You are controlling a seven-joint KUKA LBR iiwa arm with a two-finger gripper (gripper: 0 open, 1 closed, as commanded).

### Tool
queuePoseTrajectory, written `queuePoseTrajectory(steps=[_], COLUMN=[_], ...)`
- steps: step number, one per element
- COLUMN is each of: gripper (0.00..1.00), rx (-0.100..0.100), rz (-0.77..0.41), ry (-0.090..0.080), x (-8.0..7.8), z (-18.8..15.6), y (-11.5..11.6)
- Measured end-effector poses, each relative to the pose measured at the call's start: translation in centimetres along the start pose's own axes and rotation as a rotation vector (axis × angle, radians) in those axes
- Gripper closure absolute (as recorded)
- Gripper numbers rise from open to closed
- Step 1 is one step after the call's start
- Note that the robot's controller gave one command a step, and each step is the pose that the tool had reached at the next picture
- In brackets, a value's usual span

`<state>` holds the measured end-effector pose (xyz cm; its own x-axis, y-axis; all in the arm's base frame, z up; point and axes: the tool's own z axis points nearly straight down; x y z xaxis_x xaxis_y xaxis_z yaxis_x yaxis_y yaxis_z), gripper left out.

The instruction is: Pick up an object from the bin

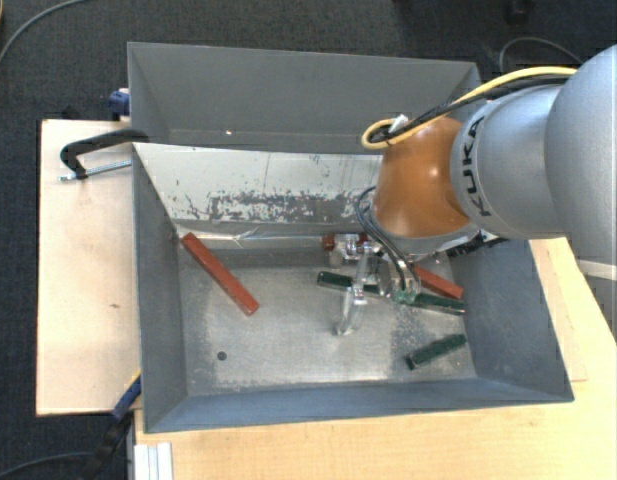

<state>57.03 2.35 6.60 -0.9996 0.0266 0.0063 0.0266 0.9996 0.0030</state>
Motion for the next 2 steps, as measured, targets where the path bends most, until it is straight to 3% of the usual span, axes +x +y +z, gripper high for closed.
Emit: queuePoseTrajectory(steps=[1, 2], gripper=[1.00, 1.00], rx=[0.002, 0.005], rz=[0.002, -0.193], ry=[-0.007, -0.022], x=[-0.2, -1.7], z=[-0.5, -15.4], y=[-0.2, -3.3])
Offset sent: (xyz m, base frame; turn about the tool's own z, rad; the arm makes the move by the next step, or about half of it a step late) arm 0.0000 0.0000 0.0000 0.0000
